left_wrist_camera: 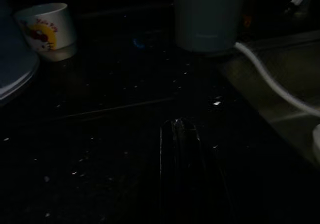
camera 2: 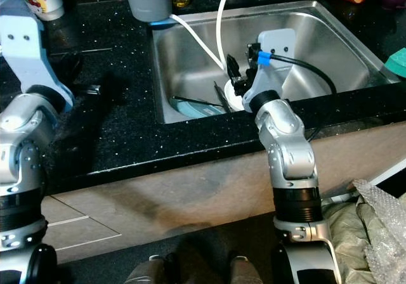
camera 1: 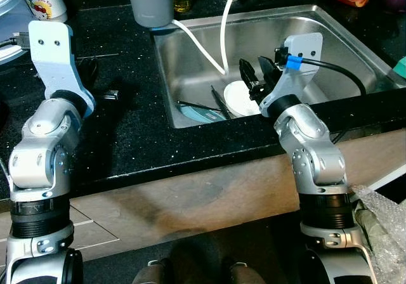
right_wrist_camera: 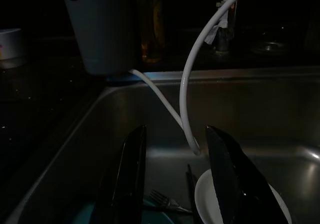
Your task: Kitchen organization
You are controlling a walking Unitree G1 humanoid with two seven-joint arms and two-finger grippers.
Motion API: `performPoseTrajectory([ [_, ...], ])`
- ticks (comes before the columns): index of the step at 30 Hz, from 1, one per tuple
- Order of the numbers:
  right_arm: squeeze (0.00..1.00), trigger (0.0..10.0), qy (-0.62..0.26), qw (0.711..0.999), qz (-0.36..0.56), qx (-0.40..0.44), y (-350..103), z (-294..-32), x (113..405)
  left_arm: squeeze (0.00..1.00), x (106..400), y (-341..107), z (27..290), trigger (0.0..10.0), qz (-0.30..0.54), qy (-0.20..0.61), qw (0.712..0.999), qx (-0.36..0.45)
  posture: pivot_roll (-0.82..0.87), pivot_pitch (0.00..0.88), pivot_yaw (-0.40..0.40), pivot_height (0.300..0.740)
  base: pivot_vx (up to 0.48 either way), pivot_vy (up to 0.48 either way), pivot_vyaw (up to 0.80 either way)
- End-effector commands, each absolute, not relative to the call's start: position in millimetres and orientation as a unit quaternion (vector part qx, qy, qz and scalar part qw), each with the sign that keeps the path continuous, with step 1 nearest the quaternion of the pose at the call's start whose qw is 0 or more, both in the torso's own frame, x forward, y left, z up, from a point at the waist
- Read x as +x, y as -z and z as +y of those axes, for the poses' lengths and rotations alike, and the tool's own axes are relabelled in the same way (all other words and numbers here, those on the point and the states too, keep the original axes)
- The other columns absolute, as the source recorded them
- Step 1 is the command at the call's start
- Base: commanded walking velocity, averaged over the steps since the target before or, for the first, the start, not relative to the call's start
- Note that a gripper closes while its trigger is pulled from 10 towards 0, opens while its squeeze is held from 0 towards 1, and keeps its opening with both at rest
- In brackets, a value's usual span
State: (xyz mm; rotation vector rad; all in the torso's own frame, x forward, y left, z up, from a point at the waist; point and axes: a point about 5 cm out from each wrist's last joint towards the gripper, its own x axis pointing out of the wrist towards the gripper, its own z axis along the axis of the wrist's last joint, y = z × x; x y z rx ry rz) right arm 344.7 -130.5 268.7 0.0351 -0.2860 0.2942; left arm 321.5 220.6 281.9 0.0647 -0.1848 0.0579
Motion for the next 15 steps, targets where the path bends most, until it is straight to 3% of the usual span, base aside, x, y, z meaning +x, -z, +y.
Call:
performPoseTrajectory([
  [1, 0.0, 10.0, -0.149, 0.978, -0.142, 0.019, -267.6, -130.3, 345.4, 0.15, 319.5, -286.7, 234.6, 10.0, -0.084, -0.072, 0.992, 0.059, 0.05, 0.175, 0.004, 0.74, 0.0, 0.0, 0.0],
  [2, 0.0, 10.0, -0.149, 0.978, -0.143, 0.019, -267.7, -130.1, 345.3, 0.66, 318.0, -290.0, 242.9, 10.0, -0.083, -0.092, 0.99, 0.073, 0.05, 0.175, 0.004, 0.74, 0.0, 0.0, 0.0],
  [3, 0.0, 10.0, -0.149, 0.978, -0.143, 0.019, -267.8, -130.1, 345.5, 1.0, 317.0, -292.2, 249.7, 10.0, -0.082, -0.108, 0.987, 0.086, 0.05, 0.172, 0.003, 0.74, 0.0, 0.0, 0.0],
  [6, 0.0, 10.0, -0.15, 0.978, -0.143, 0.02, -267.8, -129.9, 345.5, 1.0, 315.5, -293.8, 257.8, 10.0, -0.081, -0.123, 0.984, 0.099, 0.05, 0.172, 0.003, 0.74, 0.0, 0.0, 0.0],
  [11, 0.0, 10.0, -0.154, 0.977, -0.143, 0.019, -268.5, -128.6, 346.9, 1.0, 300.1, -300.2, 306.8, 10.0, -0.049, -0.217, 0.966, 0.134, 0.05, 0.163, -0.006, 0.74, 0.0, 0.0, 0.0],
  [12, 0.0, 10.0, -0.155, 0.977, -0.144, 0.019, -268.6, -128.2, 347.3, 0.69, 297.5, -298.3, 311.5, 10.0, -0.037, -0.221, 0.964, 0.143, 0.05, 0.162, -0.007, 0.74, 0.0, 0.0, 0.0],
  [13, 0.0, 10.0, -0.156, 0.977, -0.144, 0.019, -268.7, -127.9, 347.6, 0.69, 296.1, -296.7, 314.1, 10.0, -0.029, -0.222, 0.963, 0.148, 0.05, 0.162, -0.007, 0.74, 0.0, 0.0, 0.0],
  [14, 0.0, 10.0, -0.158, 0.977, -0.144, 0.019, -269.4, -127.4, 347.9, 0.0, 290.4, -294.3, 324.4, 10.0, -0.016, -0.238, 0.96, 0.145, 0.05, 0.163, -0.007, 0.74, 0.0, 0.0, 0.0],
  [15, 0.0, 10.0, -0.158, 0.977, -0.144, 0.019, -269.4, -127.4, 347.9, 0.0, 290.4, -294.3, 324.4, 10.0, -0.016, -0.238, 0.96, 0.145, 0.05, 0.163, -0.007, 0.74, 0.0, 0.0, 0.0],
])
